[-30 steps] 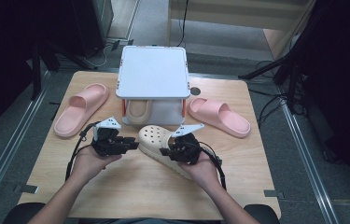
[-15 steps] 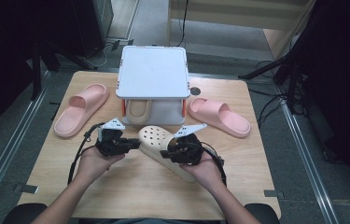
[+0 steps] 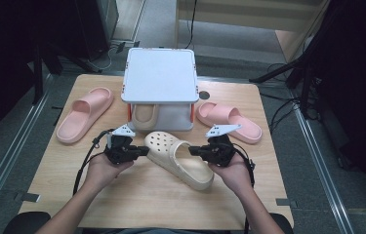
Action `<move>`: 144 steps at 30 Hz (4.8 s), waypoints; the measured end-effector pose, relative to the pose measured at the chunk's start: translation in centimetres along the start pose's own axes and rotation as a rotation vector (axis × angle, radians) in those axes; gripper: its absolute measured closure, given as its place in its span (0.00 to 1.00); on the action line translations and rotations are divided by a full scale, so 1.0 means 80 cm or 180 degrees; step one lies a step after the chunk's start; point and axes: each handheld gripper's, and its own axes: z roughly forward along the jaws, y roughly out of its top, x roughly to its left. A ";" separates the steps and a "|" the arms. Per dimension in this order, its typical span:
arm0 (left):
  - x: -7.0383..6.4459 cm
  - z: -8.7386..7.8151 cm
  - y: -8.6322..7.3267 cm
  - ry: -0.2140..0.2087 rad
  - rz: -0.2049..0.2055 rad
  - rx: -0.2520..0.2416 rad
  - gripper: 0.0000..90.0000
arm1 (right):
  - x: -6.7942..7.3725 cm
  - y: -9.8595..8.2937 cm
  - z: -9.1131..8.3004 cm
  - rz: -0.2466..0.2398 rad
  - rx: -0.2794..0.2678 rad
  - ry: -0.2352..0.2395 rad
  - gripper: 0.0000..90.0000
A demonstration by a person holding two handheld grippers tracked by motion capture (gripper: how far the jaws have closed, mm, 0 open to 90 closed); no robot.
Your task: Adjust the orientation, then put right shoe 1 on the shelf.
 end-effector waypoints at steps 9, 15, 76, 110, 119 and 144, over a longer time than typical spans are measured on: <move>0.003 0.003 -0.001 0.0032 -0.0029 0.0045 0.93 | -0.042 -0.004 0.013 0.0149 0.0057 -0.0171 0.99; 0.004 0.013 -0.005 -0.0002 -0.0066 0.0070 0.94 | -0.056 -0.001 0.040 0.0109 0.0278 -0.0177 1.00; 0.015 0.064 0.031 -0.0200 -0.0061 0.0175 0.93 | 0.005 -0.034 0.032 0.0197 0.0274 -0.0041 0.98; 0.025 -0.041 0.086 -0.0290 0.0062 -0.0020 0.80 | 0.025 -0.028 -0.007 0.0333 -0.0079 -0.0211 0.69; 0.043 -0.064 0.127 -0.0215 0.0118 -0.0150 0.93 | 0.031 -0.027 -0.006 0.0357 -0.0075 -0.0233 0.68; 0.082 -0.052 0.197 0.0026 0.0184 -0.0158 0.94 | 0.057 -0.022 0.033 0.0455 -0.0002 -0.0442 0.61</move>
